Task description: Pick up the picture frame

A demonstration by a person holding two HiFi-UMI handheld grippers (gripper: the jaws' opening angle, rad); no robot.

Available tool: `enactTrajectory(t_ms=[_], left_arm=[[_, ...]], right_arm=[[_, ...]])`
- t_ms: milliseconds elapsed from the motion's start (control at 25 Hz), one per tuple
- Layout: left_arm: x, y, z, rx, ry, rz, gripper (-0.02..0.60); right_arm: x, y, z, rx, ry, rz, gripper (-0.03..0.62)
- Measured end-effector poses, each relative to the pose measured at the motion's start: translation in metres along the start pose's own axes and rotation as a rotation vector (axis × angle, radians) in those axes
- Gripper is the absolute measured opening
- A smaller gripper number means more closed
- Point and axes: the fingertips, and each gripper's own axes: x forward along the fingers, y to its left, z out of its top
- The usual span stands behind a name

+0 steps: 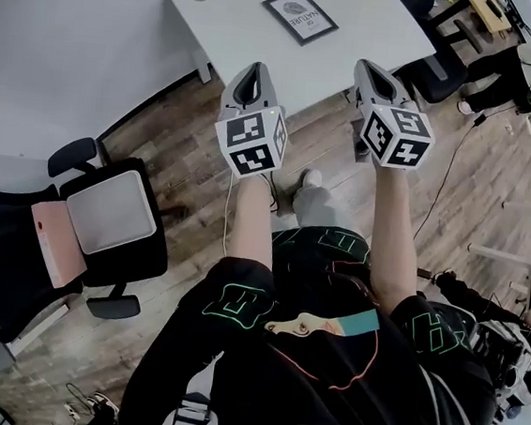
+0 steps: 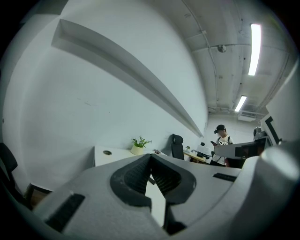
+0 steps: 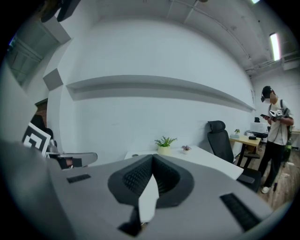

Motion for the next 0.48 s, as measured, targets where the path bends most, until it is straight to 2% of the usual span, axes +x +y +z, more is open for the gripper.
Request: enactTrajectory(t_ms=[200, 480], left_arm=[[0.005, 0.004, 0.013, 0.002, -0.032, 0.009, 0.005], [0.022, -0.006, 0.025, 0.031, -0.039, -0.002, 0.005]], right_arm=[[0.006, 0.002, 0.011, 0.005, -0.032, 0.022, 0.005], [0.013, -0.016, 0.024, 0.027, -0.061, 0.015, 0.005]])
